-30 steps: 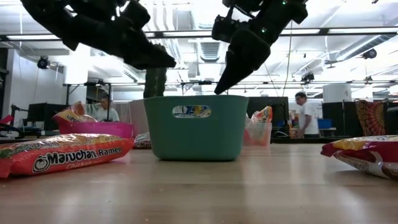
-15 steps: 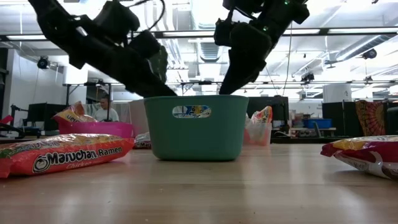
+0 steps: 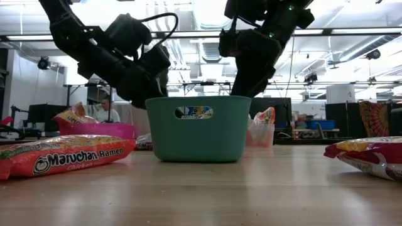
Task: Sort Maruchan noodles
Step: Put the blue noodle pack into the green bin
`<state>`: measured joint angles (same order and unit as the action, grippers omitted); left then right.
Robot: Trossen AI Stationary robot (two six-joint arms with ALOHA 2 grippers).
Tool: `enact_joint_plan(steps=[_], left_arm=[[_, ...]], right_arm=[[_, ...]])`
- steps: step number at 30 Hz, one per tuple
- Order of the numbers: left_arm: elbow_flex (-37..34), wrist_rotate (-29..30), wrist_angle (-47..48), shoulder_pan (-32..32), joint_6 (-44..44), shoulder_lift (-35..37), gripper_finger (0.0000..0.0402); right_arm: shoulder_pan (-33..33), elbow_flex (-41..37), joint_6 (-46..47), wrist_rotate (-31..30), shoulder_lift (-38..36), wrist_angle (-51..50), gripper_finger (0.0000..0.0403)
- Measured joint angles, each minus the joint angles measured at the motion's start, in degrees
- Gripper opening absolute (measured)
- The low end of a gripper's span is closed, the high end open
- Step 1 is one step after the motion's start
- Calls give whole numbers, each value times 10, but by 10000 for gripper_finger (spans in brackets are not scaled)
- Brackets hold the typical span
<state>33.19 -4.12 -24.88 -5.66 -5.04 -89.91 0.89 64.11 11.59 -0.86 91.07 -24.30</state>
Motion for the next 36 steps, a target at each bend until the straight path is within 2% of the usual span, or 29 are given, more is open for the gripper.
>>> enact_joint_plan(steps=[23, 28, 36], left_arm=[[-8, 0, -1, -3, 5, 0, 197], [-8, 0, -1, -3, 5, 0, 188], [-9, 0, -2, -3, 5, 0, 158]], right_arm=[[0, -1, -17, -2, 45, 36, 219], [0, -1, -21, -2, 45, 39, 170], [0, -1, -46, -2, 45, 46, 38]])
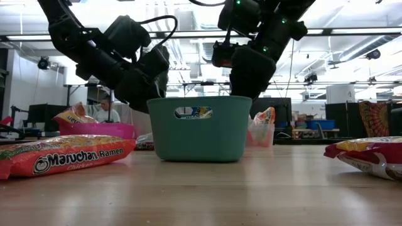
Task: Sort Maruchan noodles
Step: Put the blue noodle pack into the green bin
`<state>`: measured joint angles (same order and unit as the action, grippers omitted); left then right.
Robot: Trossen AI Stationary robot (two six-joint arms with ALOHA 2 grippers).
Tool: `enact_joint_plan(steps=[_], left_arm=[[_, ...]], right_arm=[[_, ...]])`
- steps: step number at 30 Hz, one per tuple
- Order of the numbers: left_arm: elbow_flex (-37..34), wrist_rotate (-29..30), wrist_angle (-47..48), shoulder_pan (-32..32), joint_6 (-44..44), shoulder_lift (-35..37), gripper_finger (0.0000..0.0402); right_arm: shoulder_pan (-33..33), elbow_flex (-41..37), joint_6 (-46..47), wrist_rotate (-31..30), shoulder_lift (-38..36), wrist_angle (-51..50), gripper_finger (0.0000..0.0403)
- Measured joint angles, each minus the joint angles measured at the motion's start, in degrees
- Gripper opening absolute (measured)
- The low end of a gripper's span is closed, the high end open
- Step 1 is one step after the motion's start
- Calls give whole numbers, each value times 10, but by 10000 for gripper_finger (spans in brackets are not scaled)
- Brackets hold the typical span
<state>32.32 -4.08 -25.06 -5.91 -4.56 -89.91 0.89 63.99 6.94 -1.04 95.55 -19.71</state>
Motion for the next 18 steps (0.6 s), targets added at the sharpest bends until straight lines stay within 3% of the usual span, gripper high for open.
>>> enact_joint_plan(steps=[2, 9, 18], left_arm=[[0, 0, -6, 0, 1, 0, 152], [12, -1, -9, 0, -3, 6, 158], [15, -42, -24, 0, -4, 6, 227]], right_arm=[[0, 0, -5, 0, 0, 5, 17], [2, 17, -34, -3, -2, 2, 9], [23, 44, -90, -40, -2, -14, 8]])
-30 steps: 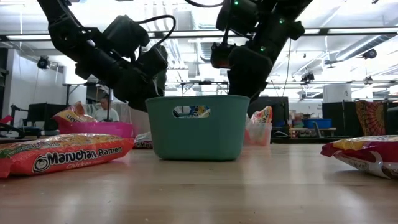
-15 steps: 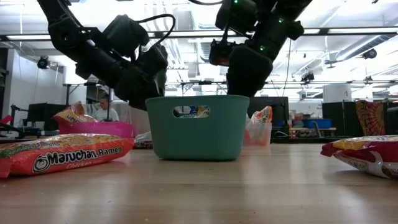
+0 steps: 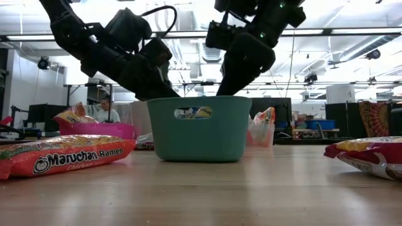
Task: Sort Maruchan noodles
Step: Put the blue noodle pack into the green bin
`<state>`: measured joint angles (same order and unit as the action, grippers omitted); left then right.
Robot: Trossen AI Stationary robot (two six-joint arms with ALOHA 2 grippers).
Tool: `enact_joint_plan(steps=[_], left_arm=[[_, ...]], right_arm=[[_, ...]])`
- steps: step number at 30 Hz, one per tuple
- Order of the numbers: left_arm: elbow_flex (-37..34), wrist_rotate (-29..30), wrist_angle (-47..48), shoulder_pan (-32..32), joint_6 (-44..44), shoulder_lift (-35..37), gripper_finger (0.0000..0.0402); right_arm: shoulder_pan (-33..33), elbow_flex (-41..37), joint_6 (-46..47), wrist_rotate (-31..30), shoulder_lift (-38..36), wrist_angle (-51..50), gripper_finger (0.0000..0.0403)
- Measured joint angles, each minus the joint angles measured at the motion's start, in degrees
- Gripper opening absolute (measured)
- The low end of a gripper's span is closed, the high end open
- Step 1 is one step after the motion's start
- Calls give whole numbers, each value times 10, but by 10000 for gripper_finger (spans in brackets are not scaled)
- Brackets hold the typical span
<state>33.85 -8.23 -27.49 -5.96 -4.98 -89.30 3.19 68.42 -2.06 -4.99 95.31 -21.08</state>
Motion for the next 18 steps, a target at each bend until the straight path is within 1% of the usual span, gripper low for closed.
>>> enact_joint_plan(steps=[4, 7, 12, 18], left_arm=[[-1, 0, 1, -2, -11, -4, 253], [-1, 0, -5, -4, -20, -14, 260], [-1, -10, -28, -7, -16, -52, 254], [12, -14, -44, -8, -3, -89, 234]], right_arm=[[3, 7, 0, 0, -1, 0, 8], [3, 7, 0, -1, -1, 0, 8], [3, 7, 6, -1, -1, -1, 8], [3, 7, 10, -1, -1, -1, 8]])
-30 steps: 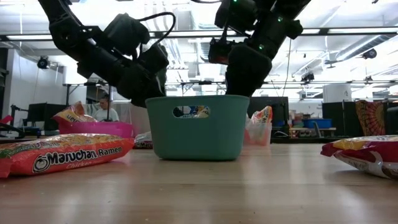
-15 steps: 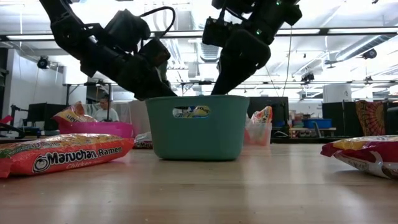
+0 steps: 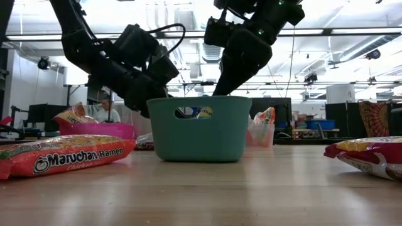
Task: Sort Maruchan noodles
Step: Put the blue noodle pack into the green bin
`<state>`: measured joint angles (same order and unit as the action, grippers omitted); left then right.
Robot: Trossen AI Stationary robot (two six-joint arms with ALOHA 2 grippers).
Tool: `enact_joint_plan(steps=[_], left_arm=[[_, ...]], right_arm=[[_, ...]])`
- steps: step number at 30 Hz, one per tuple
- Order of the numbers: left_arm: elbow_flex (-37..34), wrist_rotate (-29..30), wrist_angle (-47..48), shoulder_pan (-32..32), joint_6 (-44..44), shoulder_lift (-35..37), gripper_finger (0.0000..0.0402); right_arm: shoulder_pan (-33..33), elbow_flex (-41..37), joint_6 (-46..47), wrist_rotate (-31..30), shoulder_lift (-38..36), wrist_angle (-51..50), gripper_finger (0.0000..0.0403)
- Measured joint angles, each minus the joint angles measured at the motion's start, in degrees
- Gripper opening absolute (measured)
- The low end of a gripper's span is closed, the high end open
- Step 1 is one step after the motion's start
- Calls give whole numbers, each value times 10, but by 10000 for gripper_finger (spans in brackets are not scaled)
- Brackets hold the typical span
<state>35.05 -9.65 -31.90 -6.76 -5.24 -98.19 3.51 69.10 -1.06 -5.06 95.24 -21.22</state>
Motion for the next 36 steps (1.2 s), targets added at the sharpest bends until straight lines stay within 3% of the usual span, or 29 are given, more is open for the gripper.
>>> enact_joint_plan(steps=[7, 15, 20, 30, 36], left_arm=[[2, 0, 4, 0, -3, -2, 174], [3, -1, 9, 0, -16, 19, 16], [6, -1, 8, 1, -30, 46, 10], [6, 40, -57, 2, -43, 76, 0], [5, 72, -70, 2, -50, 64, 0]], right_arm=[[0, 0, 2, 0, 0, -2, 8], [0, 43, 27, 0, -4, -67, 8], [0, 83, 49, 7, -4, -126, 8], [7, 85, 86, 42, -2, -126, 8], [13, 66, 85, 81, 32, -39, 9]])
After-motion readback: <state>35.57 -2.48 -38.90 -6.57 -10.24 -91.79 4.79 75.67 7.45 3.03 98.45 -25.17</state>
